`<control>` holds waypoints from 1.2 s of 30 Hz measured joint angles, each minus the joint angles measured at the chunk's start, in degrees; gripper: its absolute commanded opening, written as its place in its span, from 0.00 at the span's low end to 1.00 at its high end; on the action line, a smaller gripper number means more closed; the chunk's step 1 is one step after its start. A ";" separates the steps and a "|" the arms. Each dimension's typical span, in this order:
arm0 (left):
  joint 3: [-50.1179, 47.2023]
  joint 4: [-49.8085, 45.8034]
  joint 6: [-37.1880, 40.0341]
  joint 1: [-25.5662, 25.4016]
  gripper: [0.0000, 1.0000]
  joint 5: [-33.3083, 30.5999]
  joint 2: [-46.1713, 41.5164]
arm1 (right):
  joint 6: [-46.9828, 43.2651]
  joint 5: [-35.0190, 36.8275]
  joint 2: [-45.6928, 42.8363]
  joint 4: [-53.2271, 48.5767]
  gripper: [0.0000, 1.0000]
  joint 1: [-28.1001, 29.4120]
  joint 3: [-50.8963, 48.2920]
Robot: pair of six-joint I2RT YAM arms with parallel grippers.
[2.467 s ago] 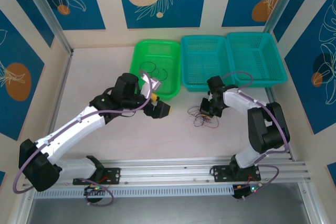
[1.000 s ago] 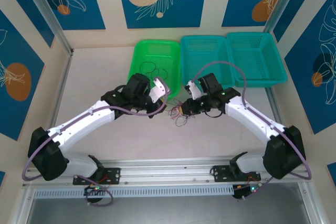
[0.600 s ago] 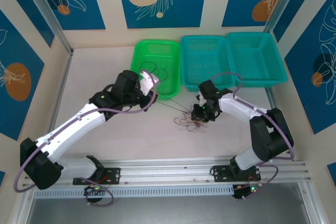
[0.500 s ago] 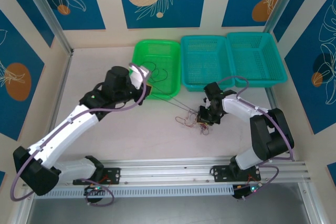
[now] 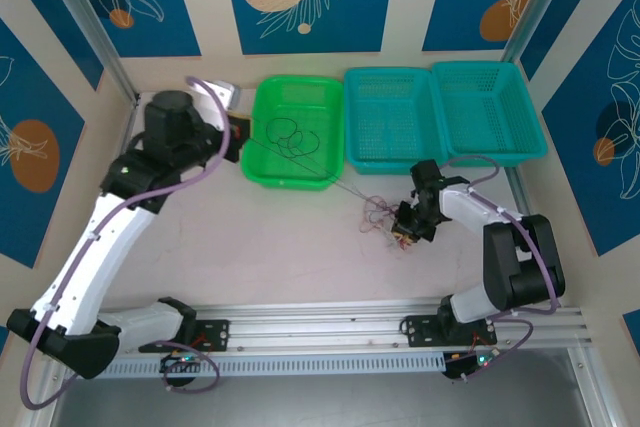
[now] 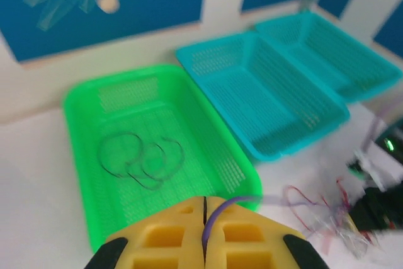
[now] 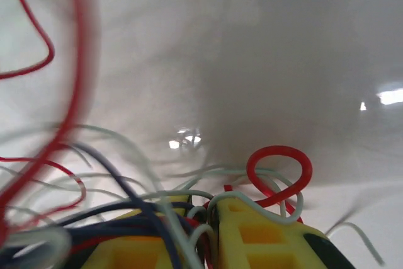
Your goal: Untangle the cables
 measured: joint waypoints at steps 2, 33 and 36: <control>3.26 -1.07 -0.61 1.55 0.00 -0.11 0.00 | 0.39 0.39 -1.03 -0.39 0.20 -1.18 -0.70; 49.27 -4.04 -0.52 4.09 0.00 -1.57 23.19 | 0.44 0.92 -23.04 -4.37 0.93 -6.64 4.22; 51.80 -4.61 0.37 4.09 0.00 -1.57 27.65 | 0.61 0.90 -24.28 -4.57 0.92 -7.08 5.53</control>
